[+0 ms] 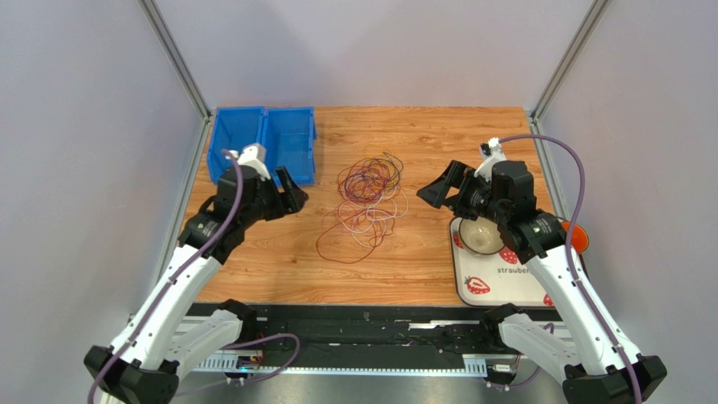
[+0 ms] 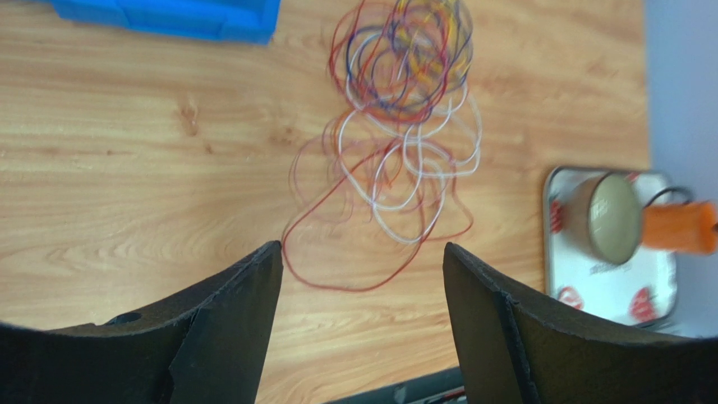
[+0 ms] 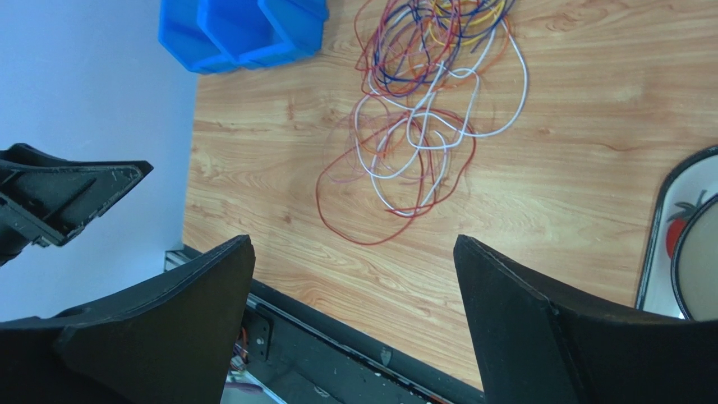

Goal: Untangle the cables

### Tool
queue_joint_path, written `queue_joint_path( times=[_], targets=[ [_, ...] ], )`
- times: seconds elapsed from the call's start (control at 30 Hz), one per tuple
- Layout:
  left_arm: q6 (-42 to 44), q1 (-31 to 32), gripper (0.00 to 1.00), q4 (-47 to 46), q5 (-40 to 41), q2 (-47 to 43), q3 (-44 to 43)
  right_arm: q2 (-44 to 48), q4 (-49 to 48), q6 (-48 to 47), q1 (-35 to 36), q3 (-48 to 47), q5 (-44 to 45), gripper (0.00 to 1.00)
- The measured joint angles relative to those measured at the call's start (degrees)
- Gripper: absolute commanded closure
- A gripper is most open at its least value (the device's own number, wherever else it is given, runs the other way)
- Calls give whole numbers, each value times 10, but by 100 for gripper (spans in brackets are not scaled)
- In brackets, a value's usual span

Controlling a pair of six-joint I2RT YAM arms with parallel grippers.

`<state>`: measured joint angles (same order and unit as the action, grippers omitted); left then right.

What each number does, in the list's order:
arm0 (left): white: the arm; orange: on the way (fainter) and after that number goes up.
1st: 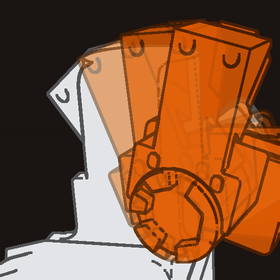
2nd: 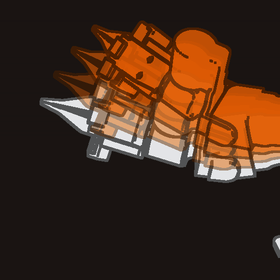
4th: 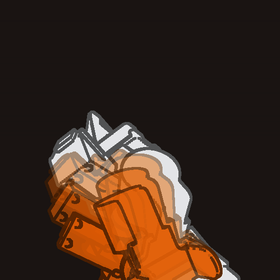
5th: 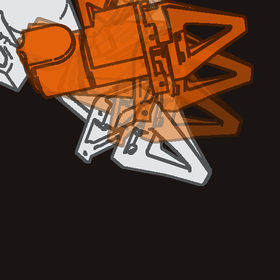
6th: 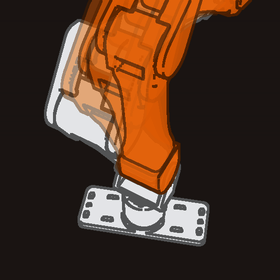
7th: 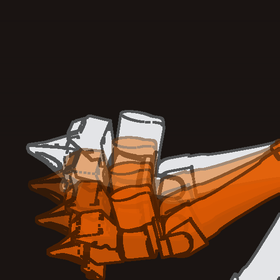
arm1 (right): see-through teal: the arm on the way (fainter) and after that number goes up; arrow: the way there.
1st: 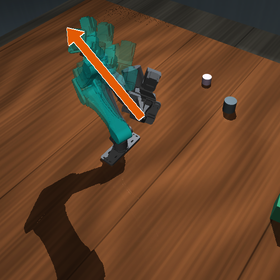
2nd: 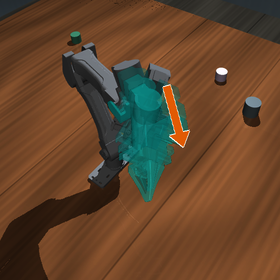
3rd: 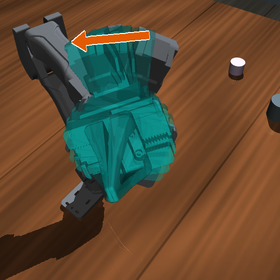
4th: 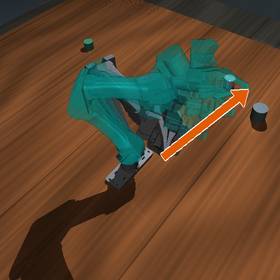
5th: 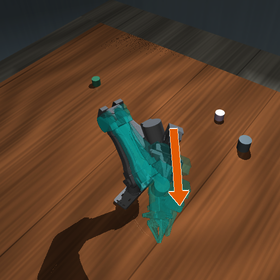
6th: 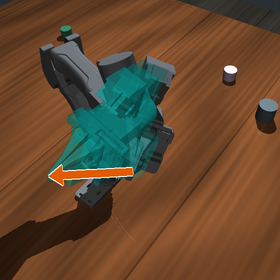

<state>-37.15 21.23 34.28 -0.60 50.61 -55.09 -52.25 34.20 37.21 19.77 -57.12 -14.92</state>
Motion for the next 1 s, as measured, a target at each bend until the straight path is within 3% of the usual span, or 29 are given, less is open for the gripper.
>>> queue_joint_path(
  times=[0.13, 0.23, 0.7, 1.0],
  targets=[
    [5, 122, 24, 56, 94, 41, -20, -1, 27, -10, 41, 0, 43, 14],
    [5, 167, 27, 71, 135, 91, -21, -16, 37, -19, 65, 0, 66, 15],
    [-12, 205, 33, -6, 189, 363, -70, -71, 32, -30, 102, 40, 82, 20],
    [-63, 218, 39, -25, 196, 442, -97, -76, 29, -30, 105, 50, 85, 21]
  ],
)
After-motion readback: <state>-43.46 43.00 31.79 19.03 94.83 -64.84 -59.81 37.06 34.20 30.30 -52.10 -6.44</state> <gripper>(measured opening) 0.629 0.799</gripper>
